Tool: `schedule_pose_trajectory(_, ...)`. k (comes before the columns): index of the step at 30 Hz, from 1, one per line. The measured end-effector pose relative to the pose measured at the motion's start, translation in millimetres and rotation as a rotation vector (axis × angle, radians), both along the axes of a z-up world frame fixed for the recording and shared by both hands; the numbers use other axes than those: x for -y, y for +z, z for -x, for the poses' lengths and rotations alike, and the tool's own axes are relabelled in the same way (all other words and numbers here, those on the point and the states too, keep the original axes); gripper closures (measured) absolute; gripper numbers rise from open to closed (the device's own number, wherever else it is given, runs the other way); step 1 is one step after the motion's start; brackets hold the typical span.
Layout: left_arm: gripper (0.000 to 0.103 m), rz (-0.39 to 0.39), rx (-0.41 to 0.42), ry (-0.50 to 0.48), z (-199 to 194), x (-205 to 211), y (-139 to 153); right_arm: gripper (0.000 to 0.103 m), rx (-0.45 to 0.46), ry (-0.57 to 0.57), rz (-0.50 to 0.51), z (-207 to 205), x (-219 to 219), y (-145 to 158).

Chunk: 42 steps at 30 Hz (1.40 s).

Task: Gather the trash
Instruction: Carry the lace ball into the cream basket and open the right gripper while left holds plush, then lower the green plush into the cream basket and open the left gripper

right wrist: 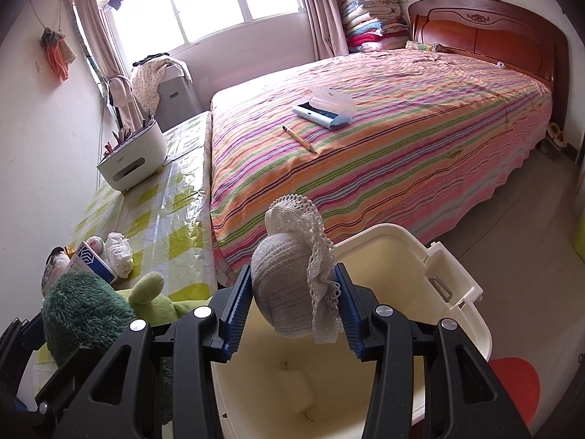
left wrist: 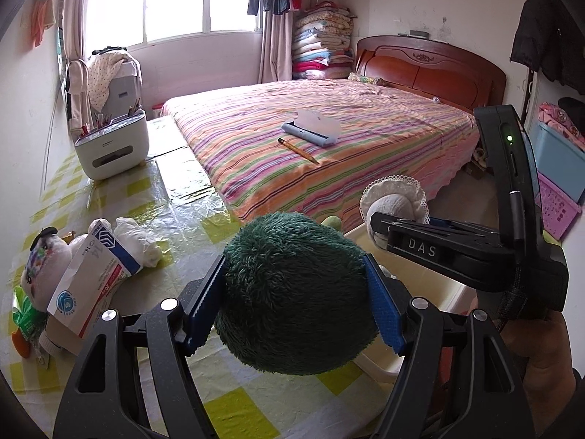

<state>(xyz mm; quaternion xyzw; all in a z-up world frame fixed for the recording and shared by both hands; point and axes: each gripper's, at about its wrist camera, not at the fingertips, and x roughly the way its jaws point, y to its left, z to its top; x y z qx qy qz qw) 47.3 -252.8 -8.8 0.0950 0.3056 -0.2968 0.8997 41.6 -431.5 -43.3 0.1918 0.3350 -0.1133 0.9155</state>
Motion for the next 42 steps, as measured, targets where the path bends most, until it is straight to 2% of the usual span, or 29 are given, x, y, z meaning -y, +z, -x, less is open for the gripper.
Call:
schedule_pose_trajectory(4, 0.032, -0.016, -0.023, -0.013, -6.6, 11.0, -4.5, 0.058, 0.011, -0.015, -0.033, 3.1, 7.5, 0.4)
schedule_pose_trajectory(8, 0.032, -0.029, -0.041, -0.023, -11.3, 18.0, -8.2, 0.042, 0.033, -0.021, -0.047, 6.6, 9.5, 4.3)
schedule_pose_trajectory(11, 0.032, -0.029, -0.047, -0.022, -13.2, 20.1, -9.4, 0.037, 0.051, -0.032, -0.056, 8.0, 10.1, 8.0)
schedule_pose_trajectory(16, 0.027, -0.035, -0.058, -0.030, -17.1, 24.0, -9.9, 0.037, 0.096, -0.068, -0.084, 13.6, 13.6, 14.6)
schedule_pose_trajectory(25, 0.017, -0.015, -0.081, -0.060, -22.2, 23.4, -7.7, 0.036, 0.125, -0.071, -0.053, 13.3, 4.6, 22.5)
schedule_pose_trajectory(31, 0.017, 0.079, -0.157, -0.022, -42.3, 13.3, -7.3, 0.036, 0.159, -0.069, -0.040, 14.6, -3.9, 29.7)
schedule_pose_trajectory(33, 0.017, 0.089, -0.170, -0.015, -46.0, 11.4, -4.7, 0.037, 0.173, -0.077, -0.033, 16.5, -4.6, 32.3)
schedule_pose_trajectory(37, 0.017, 0.099, -0.106, 0.029, -35.4, -21.0, 10.7, 0.037, 0.186, -0.074, -0.033, 17.9, -4.8, 34.6)
schedule_pose_trajectory(39, 0.017, 0.087, -0.092, 0.034, -30.8, -35.2, 16.4, 0.037, 0.186, -0.065, -0.031, 17.2, -7.0, 35.2)
schedule_pose_trajectory(42, 0.017, 0.026, -0.138, -0.006, -29.0, -38.6, 10.7, 0.037, 0.198, -0.051, -0.024, 16.6, -12.3, 38.0)
